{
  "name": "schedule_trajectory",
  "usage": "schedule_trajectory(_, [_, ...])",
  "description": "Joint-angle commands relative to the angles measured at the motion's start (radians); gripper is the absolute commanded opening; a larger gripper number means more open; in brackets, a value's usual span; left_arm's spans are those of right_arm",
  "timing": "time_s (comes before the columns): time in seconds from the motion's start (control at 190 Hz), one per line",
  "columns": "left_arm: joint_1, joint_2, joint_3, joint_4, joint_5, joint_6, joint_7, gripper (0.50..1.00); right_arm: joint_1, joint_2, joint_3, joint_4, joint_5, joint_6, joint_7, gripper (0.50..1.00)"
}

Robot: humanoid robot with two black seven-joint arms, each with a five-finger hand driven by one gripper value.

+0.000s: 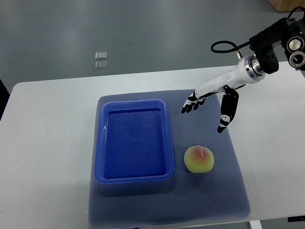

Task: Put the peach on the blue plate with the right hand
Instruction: 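Reach the right hand down toward the peach beside the blue tray, then close the right hand fingers around the peach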

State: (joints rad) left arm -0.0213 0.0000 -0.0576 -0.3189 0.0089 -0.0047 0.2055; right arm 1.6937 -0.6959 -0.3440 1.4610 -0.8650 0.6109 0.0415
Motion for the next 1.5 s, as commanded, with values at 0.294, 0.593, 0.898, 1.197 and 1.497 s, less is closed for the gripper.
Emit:
schedule_trajectory(0.294, [0.0, 0.0, -0.001, 0.006, 0.0, 0.0, 0.0, 1.0, -0.137, -0.008, -0.018, 0.005, -0.022, -0.158, 0.004, 0.93])
schedule_trajectory(0.593, [0.0, 0.0, 0.001, 0.011, -0.001, 0.0, 0.0, 1.0, -0.253, -0.014, 0.042, 0.013, -0.008, -0.189, 0.011, 0.93])
schedule_trajectory(0.898, [0.001, 0.0, 0.001, 0.011, -0.001, 0.0, 0.0, 1.0, -0.399, -0.014, 0.137, 0.013, -0.005, -0.207, 0.014, 0.93])
schedule_trajectory(1.197, [0.001, 0.0, 0.002, 0.011, -0.001, 0.0, 0.0, 1.0, -0.482, -0.016, 0.175, 0.013, -0.005, -0.211, 0.014, 0.93])
schedule_trajectory(1.497, [0.001, 0.0, 0.001, 0.011, -0.001, 0.0, 0.0, 1.0, -0.572, -0.013, 0.2, 0.01, -0.017, -0.278, 0.044, 0.93])
